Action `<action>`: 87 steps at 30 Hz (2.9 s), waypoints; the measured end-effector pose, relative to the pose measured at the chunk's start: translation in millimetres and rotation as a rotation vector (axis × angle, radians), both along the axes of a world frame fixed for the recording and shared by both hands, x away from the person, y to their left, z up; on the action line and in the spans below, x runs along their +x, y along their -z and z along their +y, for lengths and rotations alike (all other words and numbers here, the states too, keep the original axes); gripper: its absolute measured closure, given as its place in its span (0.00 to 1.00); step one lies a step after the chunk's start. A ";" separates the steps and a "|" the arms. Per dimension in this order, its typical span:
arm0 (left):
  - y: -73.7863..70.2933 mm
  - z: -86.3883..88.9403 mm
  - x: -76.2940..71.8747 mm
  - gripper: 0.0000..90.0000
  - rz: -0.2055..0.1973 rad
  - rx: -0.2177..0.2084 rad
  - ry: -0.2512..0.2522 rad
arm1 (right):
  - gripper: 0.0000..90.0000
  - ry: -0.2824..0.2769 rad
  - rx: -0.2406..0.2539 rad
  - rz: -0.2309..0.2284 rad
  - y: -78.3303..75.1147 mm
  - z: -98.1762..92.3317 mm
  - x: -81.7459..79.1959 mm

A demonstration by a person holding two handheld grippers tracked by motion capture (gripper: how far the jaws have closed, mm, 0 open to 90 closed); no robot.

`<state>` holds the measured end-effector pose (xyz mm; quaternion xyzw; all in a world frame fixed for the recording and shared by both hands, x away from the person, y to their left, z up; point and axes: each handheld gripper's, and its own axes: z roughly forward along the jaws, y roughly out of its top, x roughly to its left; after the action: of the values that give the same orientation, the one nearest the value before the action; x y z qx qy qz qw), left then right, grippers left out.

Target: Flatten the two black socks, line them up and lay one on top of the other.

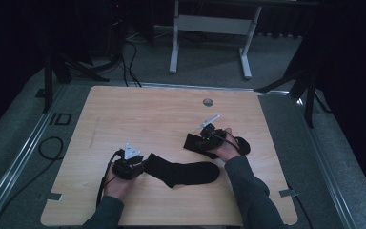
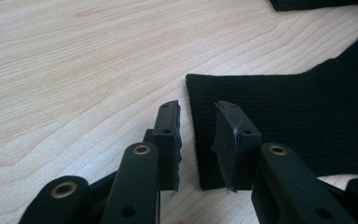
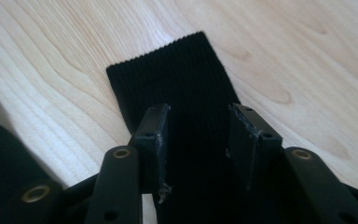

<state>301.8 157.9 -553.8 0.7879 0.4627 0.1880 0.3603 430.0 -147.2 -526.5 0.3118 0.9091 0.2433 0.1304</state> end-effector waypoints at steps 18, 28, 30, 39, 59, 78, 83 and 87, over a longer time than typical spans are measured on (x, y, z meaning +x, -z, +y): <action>0.1 -1.4 -0.4 0.79 0.002 0.002 0.005 | 0.54 0.042 0.006 0.099 11.0 16.8 15.2; 0.6 -2.0 -0.3 0.79 0.002 0.003 0.006 | 0.90 0.114 0.011 0.092 9.5 17.8 19.0; 0.6 -1.9 -0.2 0.79 0.002 0.003 0.006 | 0.92 0.124 0.011 0.092 9.5 18.9 19.1; 0.2 -0.2 0.3 0.78 0.003 0.000 0.001 | 0.93 0.124 0.063 0.127 2.5 20.4 16.4; 0.9 -2.0 0.0 0.78 0.005 0.006 0.006 | 0.93 0.025 0.226 0.084 -54.8 -3.0 -11.5; 0.7 -1.8 -0.1 0.78 0.002 0.003 0.004 | 0.93 -0.104 0.269 -0.080 -122.4 -0.2 -49.2; 0.4 -1.4 0.0 0.78 0.004 0.003 0.003 | 0.93 -0.120 0.278 -0.107 -134.2 -1.0 -57.9; 0.5 -1.6 0.0 0.78 0.004 0.003 0.004 | 0.93 -0.134 0.283 -0.129 -141.5 -2.8 -66.5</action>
<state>301.7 156.3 -554.3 0.7898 0.4615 0.1865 0.3585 363.5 -150.1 -385.0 0.2493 0.8744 0.3964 0.1268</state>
